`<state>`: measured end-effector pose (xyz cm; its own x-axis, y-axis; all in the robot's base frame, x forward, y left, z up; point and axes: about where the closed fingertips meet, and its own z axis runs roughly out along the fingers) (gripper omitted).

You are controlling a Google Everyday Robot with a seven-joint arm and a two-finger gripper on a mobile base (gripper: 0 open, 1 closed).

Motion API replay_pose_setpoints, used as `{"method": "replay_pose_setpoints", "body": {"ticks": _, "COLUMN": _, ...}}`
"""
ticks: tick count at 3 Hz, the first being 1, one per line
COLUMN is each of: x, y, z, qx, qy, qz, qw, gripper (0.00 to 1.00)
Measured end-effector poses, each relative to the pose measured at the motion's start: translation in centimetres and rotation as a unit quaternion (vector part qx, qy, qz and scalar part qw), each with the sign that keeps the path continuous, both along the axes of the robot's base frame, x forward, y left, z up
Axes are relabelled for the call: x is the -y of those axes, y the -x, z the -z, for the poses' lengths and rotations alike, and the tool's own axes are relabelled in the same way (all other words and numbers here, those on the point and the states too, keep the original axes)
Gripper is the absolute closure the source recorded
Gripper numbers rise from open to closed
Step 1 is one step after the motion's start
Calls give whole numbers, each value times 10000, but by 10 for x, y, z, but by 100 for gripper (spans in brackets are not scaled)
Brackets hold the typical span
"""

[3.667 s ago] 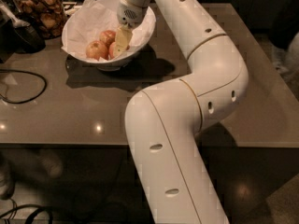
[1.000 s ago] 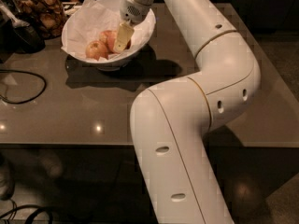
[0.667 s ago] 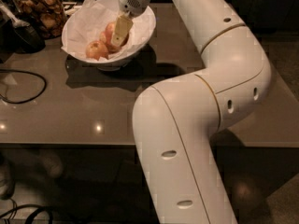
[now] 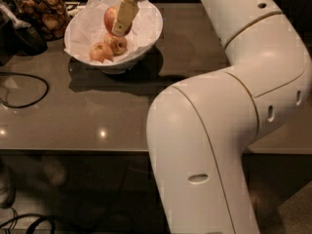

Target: Pick apple from white bowl

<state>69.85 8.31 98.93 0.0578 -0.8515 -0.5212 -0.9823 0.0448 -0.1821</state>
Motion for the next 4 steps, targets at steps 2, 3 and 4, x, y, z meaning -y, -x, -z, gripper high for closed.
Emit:
{"method": "replay_pose_setpoints", "body": {"ticks": 2, "x": 3, "y": 55, "z": -40, "qx": 191, "qy": -304, "qz": -597, "qw": 9976, "gripper": 100}}
{"method": "replay_pose_setpoints", "body": {"ticks": 3, "x": 11, "y": 90, "z": -51, "qx": 229, "qy": -427, "qz": -787, "qw": 9957, "gripper": 100}}
{"method": "replay_pose_setpoints", "body": {"ticks": 4, "x": 8, "y": 92, "z": -48, "qx": 202, "qy": -422, "qz": -795, "qw": 9957, "gripper": 100}}
